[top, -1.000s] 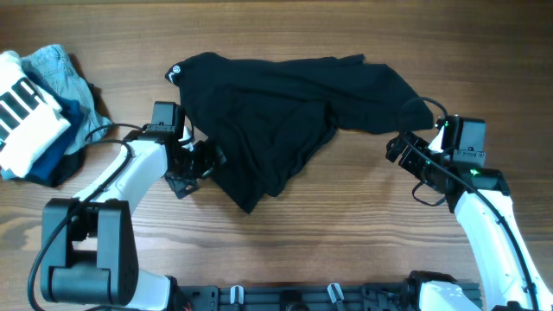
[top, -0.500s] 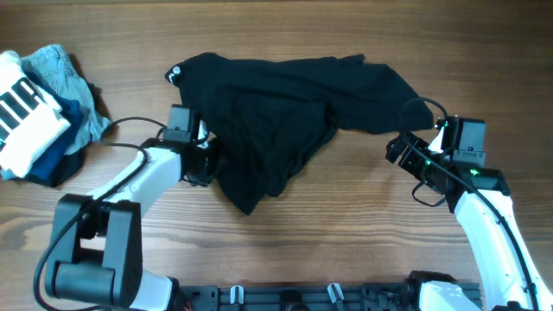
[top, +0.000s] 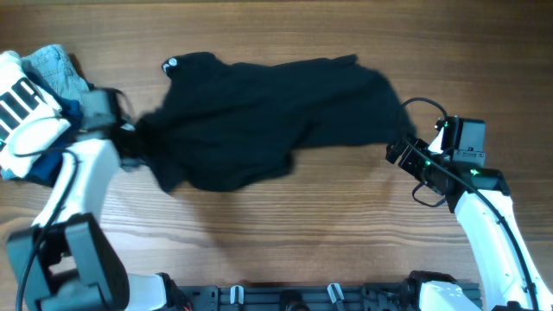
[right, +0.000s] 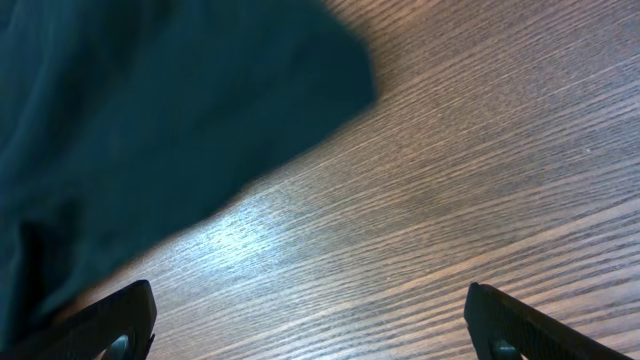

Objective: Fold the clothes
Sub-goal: 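Pull the shirt apart with both grippers to stretch it flat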

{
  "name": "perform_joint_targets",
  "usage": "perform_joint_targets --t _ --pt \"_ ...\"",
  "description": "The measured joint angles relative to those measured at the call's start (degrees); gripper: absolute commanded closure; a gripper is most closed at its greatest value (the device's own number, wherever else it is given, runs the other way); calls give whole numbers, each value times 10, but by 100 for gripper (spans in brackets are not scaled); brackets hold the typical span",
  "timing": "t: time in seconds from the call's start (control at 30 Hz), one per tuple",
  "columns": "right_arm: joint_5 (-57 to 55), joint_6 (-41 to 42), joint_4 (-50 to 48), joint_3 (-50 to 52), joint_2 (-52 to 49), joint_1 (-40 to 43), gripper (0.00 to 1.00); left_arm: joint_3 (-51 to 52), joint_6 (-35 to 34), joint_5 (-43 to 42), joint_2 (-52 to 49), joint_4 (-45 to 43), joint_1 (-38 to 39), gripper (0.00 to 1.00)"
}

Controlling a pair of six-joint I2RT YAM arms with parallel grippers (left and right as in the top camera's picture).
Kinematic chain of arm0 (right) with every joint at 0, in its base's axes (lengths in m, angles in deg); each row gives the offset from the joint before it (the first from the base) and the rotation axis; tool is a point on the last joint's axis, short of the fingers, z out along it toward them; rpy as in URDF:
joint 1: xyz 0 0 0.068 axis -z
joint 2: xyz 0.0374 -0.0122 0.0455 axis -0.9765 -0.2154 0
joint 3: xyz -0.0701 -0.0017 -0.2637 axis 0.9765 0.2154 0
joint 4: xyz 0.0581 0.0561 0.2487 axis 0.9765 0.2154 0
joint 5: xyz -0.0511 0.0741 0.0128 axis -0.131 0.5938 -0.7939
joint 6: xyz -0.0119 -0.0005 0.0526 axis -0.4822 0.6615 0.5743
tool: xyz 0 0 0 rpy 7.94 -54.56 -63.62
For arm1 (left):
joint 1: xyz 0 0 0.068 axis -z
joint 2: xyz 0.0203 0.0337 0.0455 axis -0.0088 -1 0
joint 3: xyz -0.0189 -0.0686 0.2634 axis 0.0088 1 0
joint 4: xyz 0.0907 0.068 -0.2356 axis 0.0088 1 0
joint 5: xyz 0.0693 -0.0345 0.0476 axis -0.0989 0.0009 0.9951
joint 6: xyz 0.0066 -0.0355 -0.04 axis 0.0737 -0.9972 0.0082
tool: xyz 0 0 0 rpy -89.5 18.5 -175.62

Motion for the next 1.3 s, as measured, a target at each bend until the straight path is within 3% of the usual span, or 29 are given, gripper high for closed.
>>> perform_joint_targets --t 0.1,0.13,0.27,0.33,0.5,0.73,0.87,0.93,0.97,1.2,1.3 --pt "0 0 0 0 0 0 0 -27 0 -27 14 22 -25 0" --pt "0 0 0 0 0 0 0 -30 0 -47 17 67 -23 0" --pt "0 0 0 0 -1 0 0 -21 2 -75 17 185 15 0" --pt "0 -2 0 0 -6 0 0 -11 2 -82 17 197 49 0" --pt "0 -2 0 0 -39 0 1 63 -8 -88 17 171 144 5" --pt "0 -4 0 0 -50 0 1 125 -52 -81 17 68 205 10" --pt "0 -4 2 0 -56 0 1 129 -63 -59 17 -19 211 54" --pt "0 -4 1 0 -72 0 2 129 -64 -47 17 -40 211 90" --pt "0 -4 -2 0 -82 0 3 129 -66 -44 17 -40 211 96" --pt "40 -9 -79 0 -178 0 17 129 -63 -33 17 59 205 96" --pt "59 1 -132 -5 -202 1 35 129 -60 -31 17 101 180 96"
